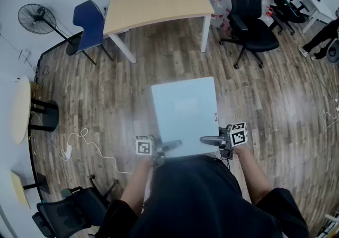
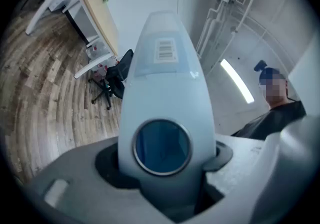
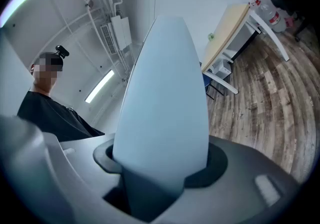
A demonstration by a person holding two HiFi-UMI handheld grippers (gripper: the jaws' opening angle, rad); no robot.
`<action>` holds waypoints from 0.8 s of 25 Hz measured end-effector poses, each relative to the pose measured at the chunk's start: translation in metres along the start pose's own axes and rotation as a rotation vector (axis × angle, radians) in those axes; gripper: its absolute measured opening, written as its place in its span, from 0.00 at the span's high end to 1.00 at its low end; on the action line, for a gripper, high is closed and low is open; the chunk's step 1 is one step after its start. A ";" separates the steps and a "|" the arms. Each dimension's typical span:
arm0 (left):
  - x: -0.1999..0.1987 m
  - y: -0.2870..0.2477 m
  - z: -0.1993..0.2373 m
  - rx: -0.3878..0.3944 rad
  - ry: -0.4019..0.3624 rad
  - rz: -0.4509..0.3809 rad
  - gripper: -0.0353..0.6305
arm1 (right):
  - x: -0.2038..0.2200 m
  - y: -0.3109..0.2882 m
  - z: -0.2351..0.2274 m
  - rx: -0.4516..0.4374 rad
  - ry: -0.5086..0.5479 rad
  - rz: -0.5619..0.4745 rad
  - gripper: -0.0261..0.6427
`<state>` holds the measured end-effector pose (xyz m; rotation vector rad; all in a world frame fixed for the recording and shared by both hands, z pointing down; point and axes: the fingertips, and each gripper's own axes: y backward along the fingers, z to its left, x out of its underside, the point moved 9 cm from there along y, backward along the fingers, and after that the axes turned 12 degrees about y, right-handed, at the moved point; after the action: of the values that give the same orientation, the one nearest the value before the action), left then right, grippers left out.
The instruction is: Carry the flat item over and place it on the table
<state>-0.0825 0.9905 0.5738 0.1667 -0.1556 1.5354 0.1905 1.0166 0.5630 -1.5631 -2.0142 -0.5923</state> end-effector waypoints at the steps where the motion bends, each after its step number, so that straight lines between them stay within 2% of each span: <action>1: -0.003 -0.003 -0.005 -0.001 -0.003 0.001 0.47 | 0.000 0.000 -0.002 -0.001 0.003 -0.006 0.53; 11: -0.012 -0.013 -0.005 -0.023 -0.001 -0.034 0.46 | -0.006 0.005 -0.021 -0.037 -0.010 -0.007 0.51; 16: -0.039 -0.018 0.005 -0.030 0.014 -0.052 0.46 | -0.029 0.001 -0.046 -0.040 -0.029 0.012 0.51; 20: -0.076 -0.017 0.021 -0.019 0.022 -0.052 0.46 | -0.054 -0.009 -0.072 -0.026 -0.045 0.015 0.51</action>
<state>-0.0680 0.9117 0.5783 0.1379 -0.1468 1.4835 0.2017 0.9294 0.5842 -1.6189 -2.0334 -0.5841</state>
